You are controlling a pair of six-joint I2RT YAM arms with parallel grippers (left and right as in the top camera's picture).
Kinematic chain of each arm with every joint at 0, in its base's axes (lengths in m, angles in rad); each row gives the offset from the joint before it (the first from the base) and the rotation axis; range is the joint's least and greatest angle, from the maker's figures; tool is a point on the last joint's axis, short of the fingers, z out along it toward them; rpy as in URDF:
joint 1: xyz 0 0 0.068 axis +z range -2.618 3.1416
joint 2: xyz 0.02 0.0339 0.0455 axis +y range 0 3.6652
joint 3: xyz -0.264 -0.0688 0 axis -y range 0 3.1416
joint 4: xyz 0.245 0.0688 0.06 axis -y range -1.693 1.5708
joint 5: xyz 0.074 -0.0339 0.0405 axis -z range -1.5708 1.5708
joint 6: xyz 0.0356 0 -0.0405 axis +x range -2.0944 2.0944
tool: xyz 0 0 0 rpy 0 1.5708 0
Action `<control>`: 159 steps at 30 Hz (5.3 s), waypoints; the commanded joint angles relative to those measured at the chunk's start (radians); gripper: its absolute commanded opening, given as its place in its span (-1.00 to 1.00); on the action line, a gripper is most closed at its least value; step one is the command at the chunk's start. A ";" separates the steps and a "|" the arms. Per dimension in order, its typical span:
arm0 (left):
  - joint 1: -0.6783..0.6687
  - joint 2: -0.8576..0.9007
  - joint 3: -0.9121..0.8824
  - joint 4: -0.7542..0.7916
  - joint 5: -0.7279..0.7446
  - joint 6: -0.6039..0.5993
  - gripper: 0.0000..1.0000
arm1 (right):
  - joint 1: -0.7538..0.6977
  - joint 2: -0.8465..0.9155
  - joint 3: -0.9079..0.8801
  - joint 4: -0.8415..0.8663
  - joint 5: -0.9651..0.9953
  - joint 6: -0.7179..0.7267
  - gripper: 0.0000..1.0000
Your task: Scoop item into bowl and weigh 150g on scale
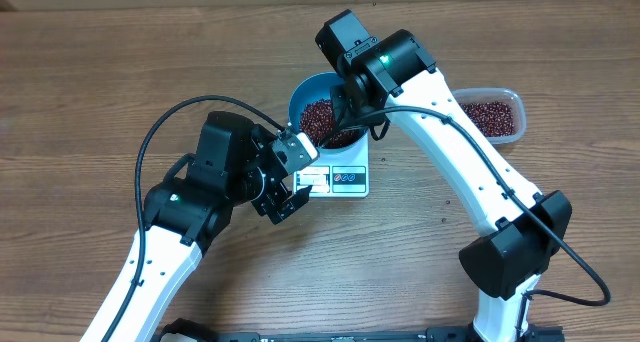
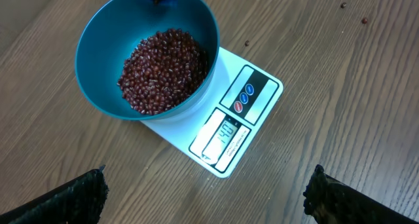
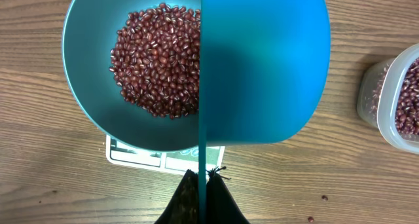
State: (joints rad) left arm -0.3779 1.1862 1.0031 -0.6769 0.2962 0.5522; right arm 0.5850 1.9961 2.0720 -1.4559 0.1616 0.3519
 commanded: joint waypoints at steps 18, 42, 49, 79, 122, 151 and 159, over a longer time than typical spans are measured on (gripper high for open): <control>0.005 0.003 0.027 0.000 0.008 -0.017 0.99 | 0.013 -0.031 0.029 -0.007 0.006 0.015 -0.92; 0.005 0.003 0.027 0.000 0.008 -0.017 0.99 | 0.020 -0.031 0.029 -0.021 0.040 0.014 -0.92; 0.005 0.003 0.027 0.000 0.008 -0.017 0.99 | 0.021 -0.031 0.029 -0.026 0.048 0.010 -0.92; 0.005 0.003 0.027 0.000 0.008 -0.017 0.98 | 0.023 -0.031 0.028 -0.026 0.062 0.015 -0.92; 0.005 0.003 0.027 0.000 0.008 -0.017 0.99 | 0.037 -0.031 0.029 -0.026 0.082 -0.011 -0.92; 0.005 0.003 0.027 0.000 0.008 -0.017 0.99 | 0.037 -0.031 0.029 -0.026 0.080 -0.011 -0.92; 0.005 0.003 0.027 0.000 0.008 -0.017 0.99 | -0.003 -0.031 0.029 0.005 -0.153 0.001 -0.92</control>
State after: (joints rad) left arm -0.3779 1.1862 1.0031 -0.6769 0.2962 0.5522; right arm 0.6094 1.9961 2.0720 -1.4590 0.1181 0.3405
